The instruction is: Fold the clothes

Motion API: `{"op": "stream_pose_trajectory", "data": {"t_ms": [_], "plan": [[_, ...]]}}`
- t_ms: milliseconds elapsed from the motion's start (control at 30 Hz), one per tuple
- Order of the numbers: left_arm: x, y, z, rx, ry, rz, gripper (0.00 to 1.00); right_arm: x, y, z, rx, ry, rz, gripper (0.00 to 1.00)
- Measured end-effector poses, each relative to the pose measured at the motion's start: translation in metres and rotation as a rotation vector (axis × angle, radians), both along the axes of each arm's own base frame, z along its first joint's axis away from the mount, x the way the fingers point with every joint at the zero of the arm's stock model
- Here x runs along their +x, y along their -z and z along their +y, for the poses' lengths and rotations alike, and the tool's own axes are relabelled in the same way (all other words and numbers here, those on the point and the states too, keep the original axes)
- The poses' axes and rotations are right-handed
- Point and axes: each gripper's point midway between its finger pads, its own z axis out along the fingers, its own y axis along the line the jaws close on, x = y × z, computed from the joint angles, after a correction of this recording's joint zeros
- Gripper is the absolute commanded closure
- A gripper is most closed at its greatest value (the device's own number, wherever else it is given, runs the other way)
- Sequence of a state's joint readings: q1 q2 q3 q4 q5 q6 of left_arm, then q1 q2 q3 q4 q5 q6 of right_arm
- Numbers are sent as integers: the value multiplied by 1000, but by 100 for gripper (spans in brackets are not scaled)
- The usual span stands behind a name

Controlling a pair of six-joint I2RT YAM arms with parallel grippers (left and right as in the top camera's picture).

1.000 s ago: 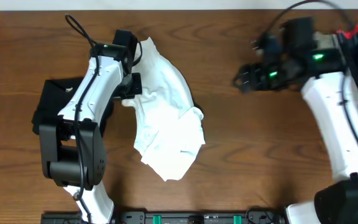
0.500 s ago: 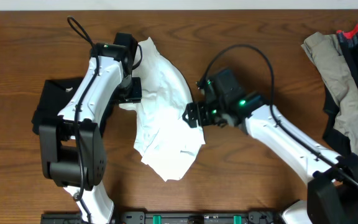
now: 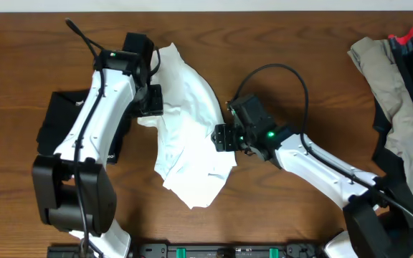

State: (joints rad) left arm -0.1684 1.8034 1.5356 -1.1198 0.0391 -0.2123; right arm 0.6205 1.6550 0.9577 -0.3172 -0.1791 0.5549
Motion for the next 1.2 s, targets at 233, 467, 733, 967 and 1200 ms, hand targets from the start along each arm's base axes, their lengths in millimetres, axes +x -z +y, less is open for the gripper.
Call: {"op": "stream_pose_trajectory", "data": {"t_ms": [233, 467, 733, 967, 1200], "plan": [[-1, -16, -1, -14, 1, -44, 46, 5, 21, 15, 46, -18, 23, 99], [-9, -21, 0, -13, 1, -31, 43, 9, -23, -14, 79, 11, -9, 99], [-12, -20, 1, -11, 1, -21, 42, 22, -130, -148, 14, 321, -264, 90], [-13, -21, -9, -69, 7, -10, 42, 19, -137, -206, -85, 444, -295, 67], [-26, -21, -57, -240, 84, 33, 43, 21, -126, -206, -120, 413, -274, 45]]}}
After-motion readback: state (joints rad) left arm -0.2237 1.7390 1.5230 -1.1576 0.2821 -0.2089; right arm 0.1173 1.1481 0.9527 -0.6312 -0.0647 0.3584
